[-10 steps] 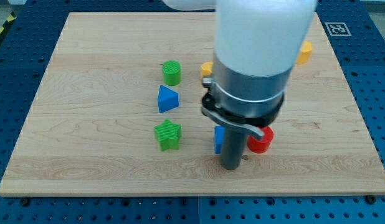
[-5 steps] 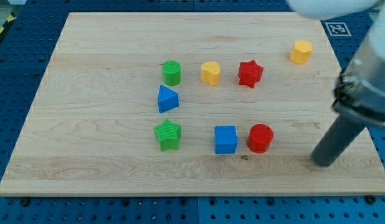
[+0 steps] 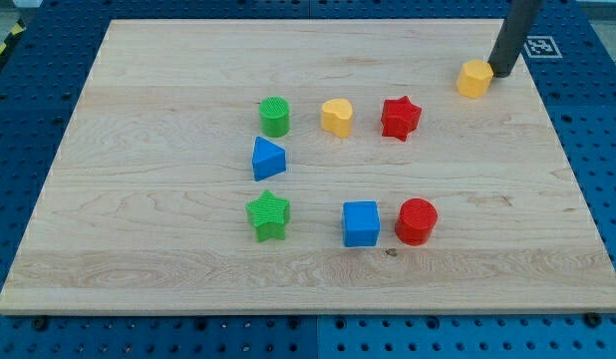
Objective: Move the yellow hexagon in between the red star and red circle
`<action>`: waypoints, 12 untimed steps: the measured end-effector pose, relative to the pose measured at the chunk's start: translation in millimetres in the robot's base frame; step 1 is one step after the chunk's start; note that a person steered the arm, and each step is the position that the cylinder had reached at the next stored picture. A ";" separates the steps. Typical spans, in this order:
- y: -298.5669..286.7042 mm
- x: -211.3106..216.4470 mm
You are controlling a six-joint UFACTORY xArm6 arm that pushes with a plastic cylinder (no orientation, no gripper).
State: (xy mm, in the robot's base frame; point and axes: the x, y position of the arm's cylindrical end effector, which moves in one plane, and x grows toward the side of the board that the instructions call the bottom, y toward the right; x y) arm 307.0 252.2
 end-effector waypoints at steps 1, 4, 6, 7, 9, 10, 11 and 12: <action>0.0 -3.4; -44.4 -20.5; -38.4 21.5; -18.1 40.9; 8.0 44.8; -4.7 47.6; -4.7 80.2; -7.4 98.4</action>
State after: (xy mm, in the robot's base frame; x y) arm 405.5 244.8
